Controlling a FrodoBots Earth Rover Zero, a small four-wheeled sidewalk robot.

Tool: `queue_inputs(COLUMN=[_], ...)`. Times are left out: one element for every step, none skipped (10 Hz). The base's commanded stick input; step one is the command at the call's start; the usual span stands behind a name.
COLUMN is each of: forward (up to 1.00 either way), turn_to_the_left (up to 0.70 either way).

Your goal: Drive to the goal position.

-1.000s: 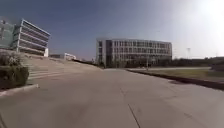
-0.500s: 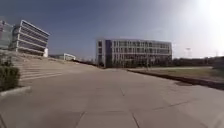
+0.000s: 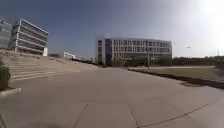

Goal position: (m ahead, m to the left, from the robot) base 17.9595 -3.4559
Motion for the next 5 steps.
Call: queue_inputs(forward=[0.70, 0.70, 0.70, 0.70, 0.70], turn_to_the_left=[0.00, 0.00, 0.00, 0.00, 0.00])
